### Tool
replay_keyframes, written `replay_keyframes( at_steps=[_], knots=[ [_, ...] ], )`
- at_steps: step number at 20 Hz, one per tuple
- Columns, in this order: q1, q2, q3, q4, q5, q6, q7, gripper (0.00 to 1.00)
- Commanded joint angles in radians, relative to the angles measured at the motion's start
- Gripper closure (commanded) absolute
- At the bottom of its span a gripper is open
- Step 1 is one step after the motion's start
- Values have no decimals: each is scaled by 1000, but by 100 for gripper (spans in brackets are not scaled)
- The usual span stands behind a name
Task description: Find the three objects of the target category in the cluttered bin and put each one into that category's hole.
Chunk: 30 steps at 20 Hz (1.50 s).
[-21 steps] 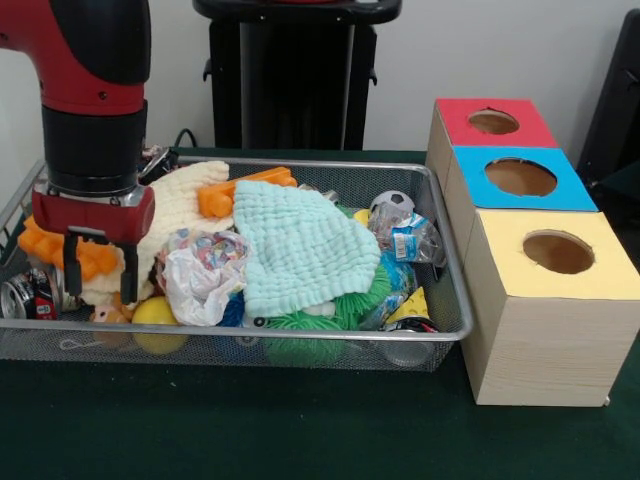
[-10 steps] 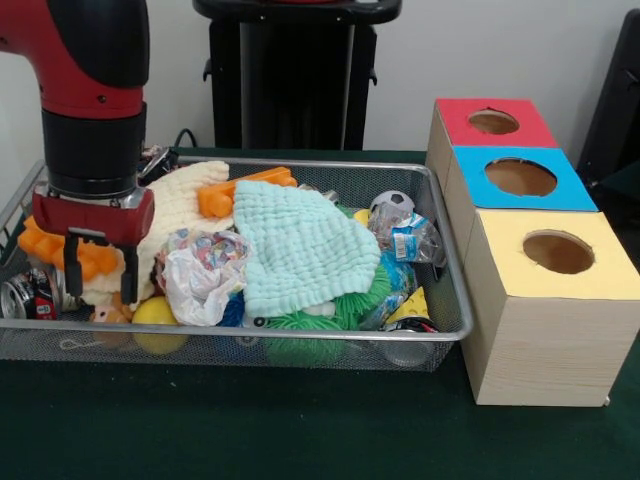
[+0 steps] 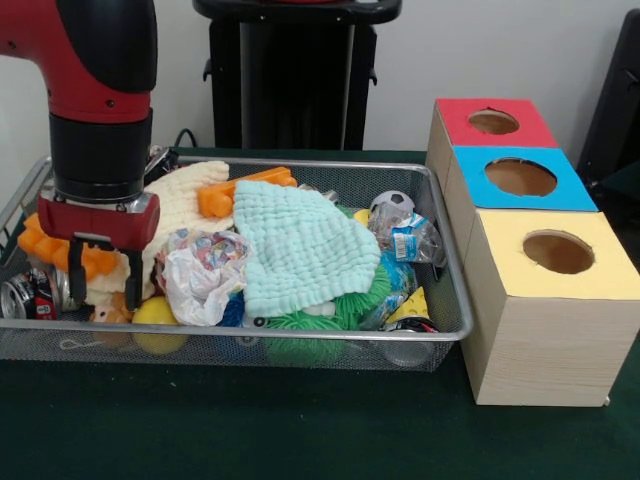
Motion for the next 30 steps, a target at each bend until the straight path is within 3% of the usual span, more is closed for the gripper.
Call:
replay_keyframes(
  at_steps=[1, 30],
  knots=[
    [-18, 46, 27, 52, -56, -72, 63, 0],
    [-10, 33, 3, 105, -47, -88, 88, 0]
  ],
)
